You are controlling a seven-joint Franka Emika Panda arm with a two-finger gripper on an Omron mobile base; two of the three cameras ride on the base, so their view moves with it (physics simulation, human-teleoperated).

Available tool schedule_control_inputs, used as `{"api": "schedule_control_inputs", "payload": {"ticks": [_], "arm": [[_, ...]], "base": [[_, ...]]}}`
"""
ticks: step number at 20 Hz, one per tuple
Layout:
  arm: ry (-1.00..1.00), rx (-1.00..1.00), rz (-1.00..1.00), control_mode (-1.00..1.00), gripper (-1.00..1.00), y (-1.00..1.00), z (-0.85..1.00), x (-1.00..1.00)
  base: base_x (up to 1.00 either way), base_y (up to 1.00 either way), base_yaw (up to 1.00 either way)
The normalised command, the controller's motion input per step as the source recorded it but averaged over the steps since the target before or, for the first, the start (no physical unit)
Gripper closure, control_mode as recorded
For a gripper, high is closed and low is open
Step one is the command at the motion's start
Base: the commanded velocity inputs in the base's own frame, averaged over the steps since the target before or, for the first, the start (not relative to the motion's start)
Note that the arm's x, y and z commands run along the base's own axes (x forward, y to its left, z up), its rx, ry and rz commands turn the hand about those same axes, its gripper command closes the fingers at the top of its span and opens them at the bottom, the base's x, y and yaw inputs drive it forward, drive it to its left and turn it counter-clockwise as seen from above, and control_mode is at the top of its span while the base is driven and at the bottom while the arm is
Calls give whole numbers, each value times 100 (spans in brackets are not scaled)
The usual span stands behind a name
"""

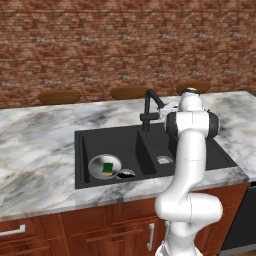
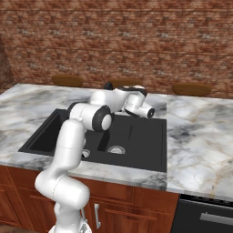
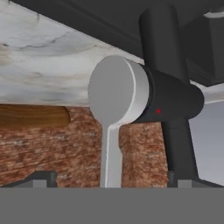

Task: Pick the pan and sponge and place them into the sink. Then turn on the water.

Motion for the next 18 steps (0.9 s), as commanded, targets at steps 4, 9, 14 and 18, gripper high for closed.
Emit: {"api": "schedule_control_inputs", "payload": {"ticks": [4, 9, 14, 18], "arm": [[0, 1, 0, -100, -100, 6, 10, 4], [5, 0, 0, -100, -100, 0, -16, 21], [5, 0, 0, -100, -100, 0, -25, 26], [1, 0, 0, -100, -100, 1, -12, 28]], "base": [[0, 0, 0], [0, 0, 0], [0, 0, 0], [0, 0, 0]]}}
